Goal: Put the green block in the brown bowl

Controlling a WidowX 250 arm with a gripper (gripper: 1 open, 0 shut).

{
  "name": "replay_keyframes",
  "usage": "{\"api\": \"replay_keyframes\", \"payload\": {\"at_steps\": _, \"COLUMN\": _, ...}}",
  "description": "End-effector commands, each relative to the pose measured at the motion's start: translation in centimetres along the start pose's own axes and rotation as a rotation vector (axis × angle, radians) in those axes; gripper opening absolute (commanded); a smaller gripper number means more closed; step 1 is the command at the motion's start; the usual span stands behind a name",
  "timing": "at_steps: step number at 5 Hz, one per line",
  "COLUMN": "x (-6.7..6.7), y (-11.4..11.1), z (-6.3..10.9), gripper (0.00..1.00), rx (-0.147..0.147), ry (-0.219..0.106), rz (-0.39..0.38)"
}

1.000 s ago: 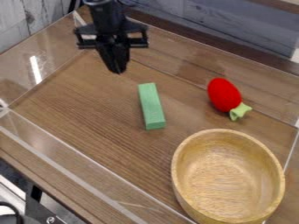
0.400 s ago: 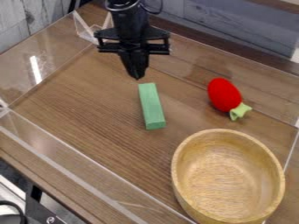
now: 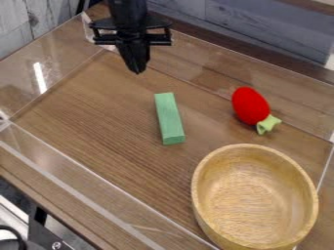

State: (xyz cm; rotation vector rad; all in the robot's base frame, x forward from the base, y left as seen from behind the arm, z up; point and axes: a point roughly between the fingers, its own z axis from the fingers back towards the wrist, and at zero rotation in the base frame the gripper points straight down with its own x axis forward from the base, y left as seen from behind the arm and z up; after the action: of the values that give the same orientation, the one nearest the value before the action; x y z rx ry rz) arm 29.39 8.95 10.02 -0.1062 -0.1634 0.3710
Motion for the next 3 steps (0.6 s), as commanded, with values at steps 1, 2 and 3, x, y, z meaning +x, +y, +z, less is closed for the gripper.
{"api": "replay_keyframes", "payload": {"at_steps": 1, "x": -0.1, "y": 0.2, "z": -0.3, "gripper": 1.0, "rx": 0.014, "ry": -0.038, "rz": 0.001}}
{"api": "replay_keyframes", "payload": {"at_steps": 2, "x": -1.0, "y": 0.2, "z": -1.7, "gripper": 0.0, "rx": 0.018, "ry": -0.032, "rz": 0.016}}
{"api": "replay_keyframes", "payload": {"at_steps": 3, "x": 0.4, "y": 1.2, "z": -2.8, "gripper": 0.0, "rx": 0.026, "ry": -0.059, "rz": 0.063}}
